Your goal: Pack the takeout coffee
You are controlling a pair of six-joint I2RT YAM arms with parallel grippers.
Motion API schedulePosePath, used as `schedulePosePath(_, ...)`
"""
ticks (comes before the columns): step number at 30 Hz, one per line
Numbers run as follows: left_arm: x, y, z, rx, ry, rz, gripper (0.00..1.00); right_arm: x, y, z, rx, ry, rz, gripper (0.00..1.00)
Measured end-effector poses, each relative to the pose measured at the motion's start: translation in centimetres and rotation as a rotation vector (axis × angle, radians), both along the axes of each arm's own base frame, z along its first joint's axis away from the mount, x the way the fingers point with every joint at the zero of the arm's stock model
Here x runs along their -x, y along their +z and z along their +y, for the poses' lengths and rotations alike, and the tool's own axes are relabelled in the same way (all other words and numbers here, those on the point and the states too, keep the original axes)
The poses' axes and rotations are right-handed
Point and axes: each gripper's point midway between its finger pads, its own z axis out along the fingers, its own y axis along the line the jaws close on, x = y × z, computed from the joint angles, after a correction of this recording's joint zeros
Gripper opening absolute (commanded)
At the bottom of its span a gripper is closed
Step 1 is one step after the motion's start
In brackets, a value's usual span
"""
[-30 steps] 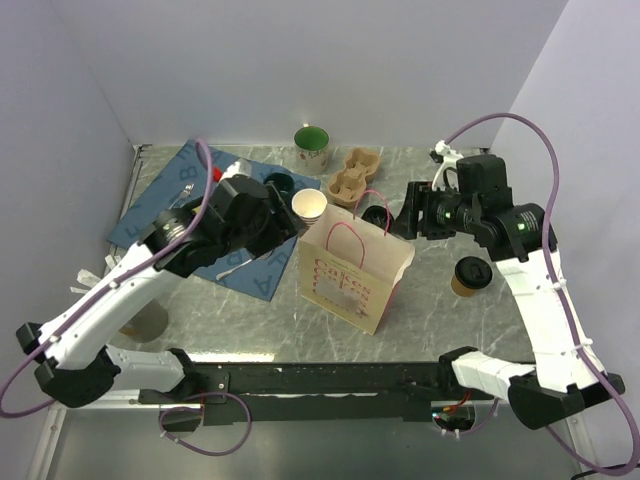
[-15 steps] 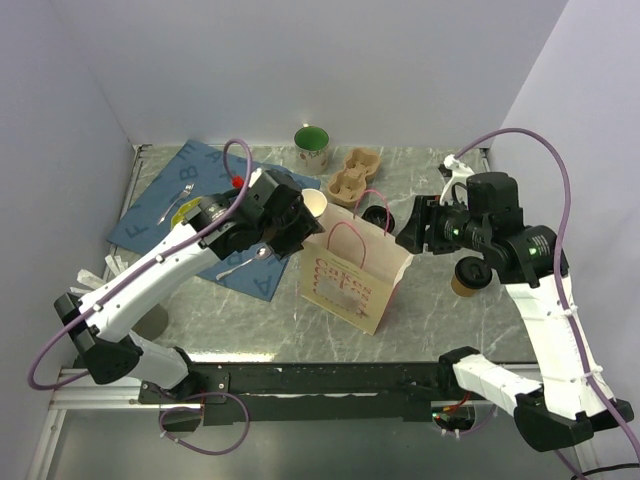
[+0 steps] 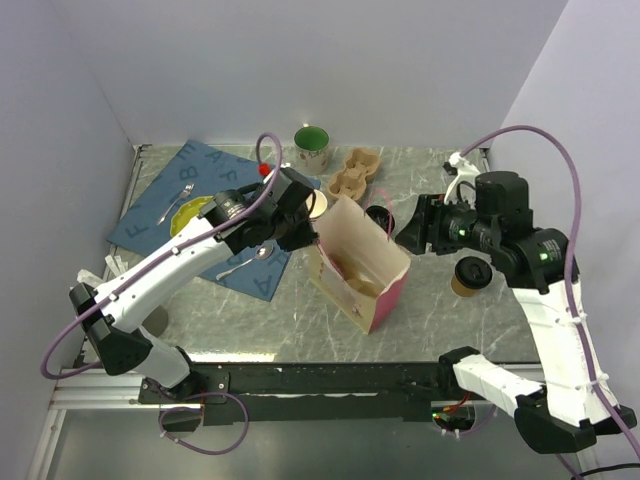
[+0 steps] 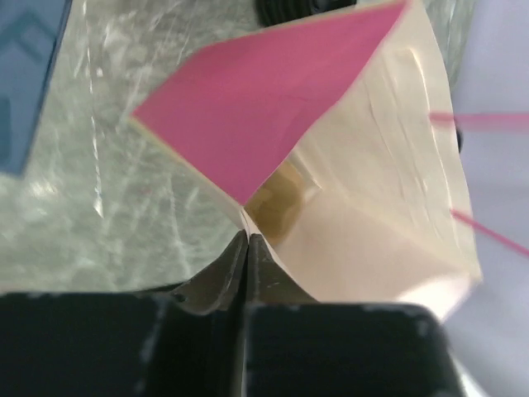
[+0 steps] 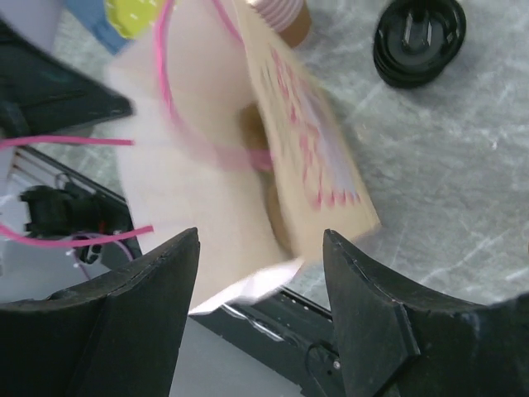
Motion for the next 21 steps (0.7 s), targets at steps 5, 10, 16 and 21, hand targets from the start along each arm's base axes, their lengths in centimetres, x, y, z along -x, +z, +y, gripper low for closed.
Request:
schedulePosePath(5,-0.2,0.5,-0.6,-0.038,-0.231,-0.097,0.01,0.9,4.5,0.1,-0.048,0.02,-0.101,0.71)
schedulePosePath(10,-1.4,0.7,1.0,0.039,-0.375,-0.117,0.01,1.5,10.4,0.0,-0.095,0.026,-0.263,0.72)
schedulePosePath(16,-3.7,4.3,2.1,0.079,-0.492,-0.218,0.01,1.1,11.5,-0.5,-0.073,0.018,-0.323,0.72)
schedulePosePath(21,-3.2,8.0,0.1,0.159,-0.604,-0.277,0.01,-1.0,9.4,0.0,-0.036,0.015,-0.25,0.72)
